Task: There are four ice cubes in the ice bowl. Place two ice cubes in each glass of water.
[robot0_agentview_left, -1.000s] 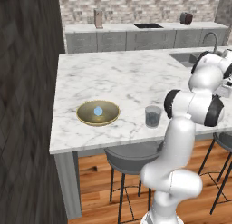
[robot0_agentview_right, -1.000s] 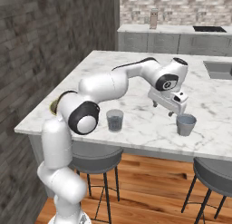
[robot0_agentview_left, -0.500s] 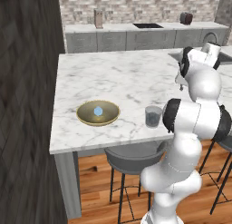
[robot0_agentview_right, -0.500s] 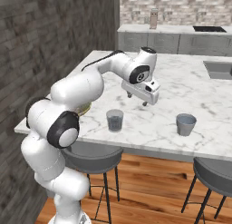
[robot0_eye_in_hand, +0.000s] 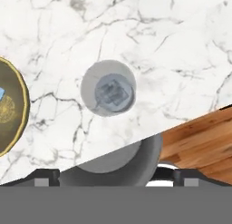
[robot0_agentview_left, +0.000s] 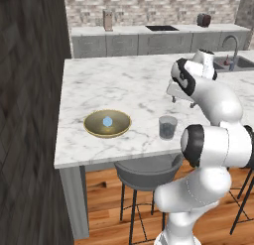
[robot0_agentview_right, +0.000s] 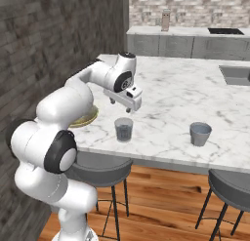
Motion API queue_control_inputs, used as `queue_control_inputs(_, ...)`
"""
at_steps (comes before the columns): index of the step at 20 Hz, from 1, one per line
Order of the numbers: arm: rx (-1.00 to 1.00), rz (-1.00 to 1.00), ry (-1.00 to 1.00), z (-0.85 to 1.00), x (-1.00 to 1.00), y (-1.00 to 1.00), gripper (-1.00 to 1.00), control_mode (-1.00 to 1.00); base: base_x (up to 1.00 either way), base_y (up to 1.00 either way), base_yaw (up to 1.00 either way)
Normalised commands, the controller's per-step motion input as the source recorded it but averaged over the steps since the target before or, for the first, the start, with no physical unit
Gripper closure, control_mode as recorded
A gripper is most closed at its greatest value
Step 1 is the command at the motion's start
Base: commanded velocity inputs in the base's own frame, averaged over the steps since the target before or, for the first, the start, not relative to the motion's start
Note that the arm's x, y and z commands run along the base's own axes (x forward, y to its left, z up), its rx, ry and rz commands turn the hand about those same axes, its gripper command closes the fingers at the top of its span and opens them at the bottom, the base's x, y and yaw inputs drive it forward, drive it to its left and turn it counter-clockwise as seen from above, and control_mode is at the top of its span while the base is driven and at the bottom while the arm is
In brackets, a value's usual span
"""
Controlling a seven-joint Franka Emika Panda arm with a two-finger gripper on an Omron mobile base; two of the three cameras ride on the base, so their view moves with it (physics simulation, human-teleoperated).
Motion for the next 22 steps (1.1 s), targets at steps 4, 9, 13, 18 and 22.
queue_control_inputs(4, 0.0, 0.03, -0.06, 0.0, 0.08, 1.0, -1.0, -1.0, 0.0, 0.0, 0.0)
queue_control_inputs(9, 0.0, 0.03, -0.1, -0.03, 0.14, 1.0, -1.0, -1.0, 0.0, 0.0, 0.0)
queue_control_inputs(13, 0.0, 0.17, -0.16, -0.36, 0.04, 1.0, -1.0, -1.0, 0.0, 0.0, 0.0)
queue_control_inputs(18, -0.06, 0.4, -0.13, -0.42, 0.21, 1.0, -1.0, -1.0, 0.0, 0.0, 0.0)
queue_control_inputs(22, -0.23, 0.48, -0.05, -0.2, 0.26, 0.76, -1.0, -1.0, 0.0, 0.0, 0.0)
